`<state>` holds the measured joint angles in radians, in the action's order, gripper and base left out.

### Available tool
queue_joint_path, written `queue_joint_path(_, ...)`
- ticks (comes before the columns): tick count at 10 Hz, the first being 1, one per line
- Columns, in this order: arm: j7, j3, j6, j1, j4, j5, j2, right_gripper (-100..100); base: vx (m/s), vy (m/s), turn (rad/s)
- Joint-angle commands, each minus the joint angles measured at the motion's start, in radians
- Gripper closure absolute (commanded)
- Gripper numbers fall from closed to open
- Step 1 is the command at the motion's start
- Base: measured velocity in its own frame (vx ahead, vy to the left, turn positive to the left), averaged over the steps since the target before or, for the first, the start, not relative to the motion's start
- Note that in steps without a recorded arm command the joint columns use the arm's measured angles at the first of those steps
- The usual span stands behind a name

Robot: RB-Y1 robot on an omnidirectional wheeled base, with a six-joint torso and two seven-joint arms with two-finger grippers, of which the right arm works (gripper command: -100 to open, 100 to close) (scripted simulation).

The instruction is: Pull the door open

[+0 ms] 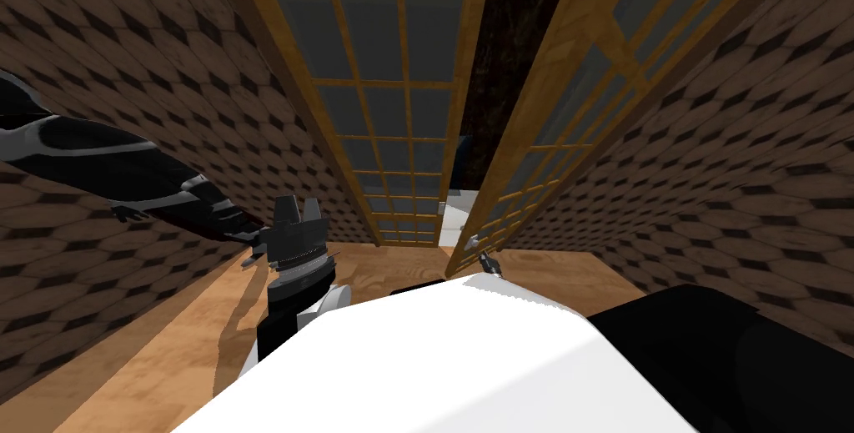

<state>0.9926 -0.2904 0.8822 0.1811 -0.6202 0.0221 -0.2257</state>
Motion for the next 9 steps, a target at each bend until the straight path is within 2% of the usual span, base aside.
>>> queue_joint_path(1, 0.015, 0.022, 0.036, 0.009, -0.012, 0.023, -0.018, -100, -0.177, -0.076, 0.134)
queue_joint_path(2, 0.028, 0.040, 0.061, 0.016, -0.025, 0.043, -0.031, -100, -0.223, -0.072, 0.168)
queue_joint_path(4, 0.041, 0.059, 0.087, 0.023, -0.038, 0.063, -0.044, -100, -0.143, -0.054, 0.098)
queue_joint_path(5, 0.055, 0.078, 0.115, 0.031, -0.053, 0.084, -0.058, -100, -0.125, -0.081, 0.168)
queue_joint_path(9, 0.093, 0.132, 0.189, 0.053, -0.091, 0.142, -0.095, -100, -0.149, -0.065, 0.132)
